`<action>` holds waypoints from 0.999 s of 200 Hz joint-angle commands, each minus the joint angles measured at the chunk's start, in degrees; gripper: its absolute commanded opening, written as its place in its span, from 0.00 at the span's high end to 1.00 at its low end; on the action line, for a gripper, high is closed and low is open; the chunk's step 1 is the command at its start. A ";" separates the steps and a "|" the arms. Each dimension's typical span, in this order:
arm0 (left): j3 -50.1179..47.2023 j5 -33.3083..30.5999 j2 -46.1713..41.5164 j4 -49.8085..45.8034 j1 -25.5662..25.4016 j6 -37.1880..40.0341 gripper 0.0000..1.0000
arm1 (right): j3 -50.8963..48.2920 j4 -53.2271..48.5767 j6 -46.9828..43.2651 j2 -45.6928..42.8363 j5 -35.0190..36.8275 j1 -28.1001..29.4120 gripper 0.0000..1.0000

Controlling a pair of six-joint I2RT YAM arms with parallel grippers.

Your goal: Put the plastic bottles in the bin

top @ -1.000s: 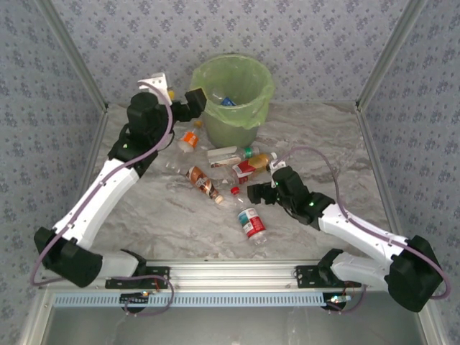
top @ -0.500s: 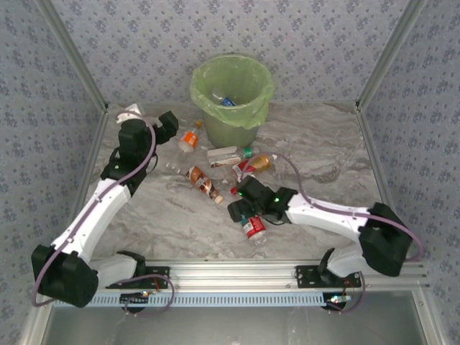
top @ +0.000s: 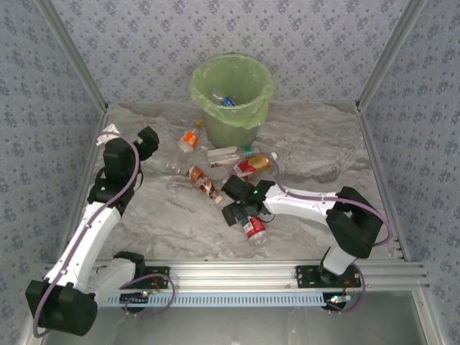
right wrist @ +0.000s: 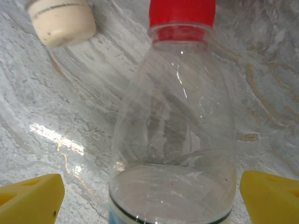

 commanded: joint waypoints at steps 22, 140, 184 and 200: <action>-1.53 -0.73 -0.47 -0.13 0.41 -0.77 0.01 | 1.07 -2.22 1.48 2.68 -4.60 -1.44 0.02; -2.60 0.10 -0.28 0.88 0.54 -0.46 0.01 | 0.64 -2.90 4.02 6.05 -1.42 -2.27 0.17; -2.96 1.28 0.24 2.47 0.63 -0.97 0.01 | -0.58 -1.35 5.02 4.94 1.60 -2.27 0.26; -2.88 1.69 0.45 2.53 0.91 -1.18 0.01 | -1.50 -0.71 5.50 3.63 3.02 -2.36 0.30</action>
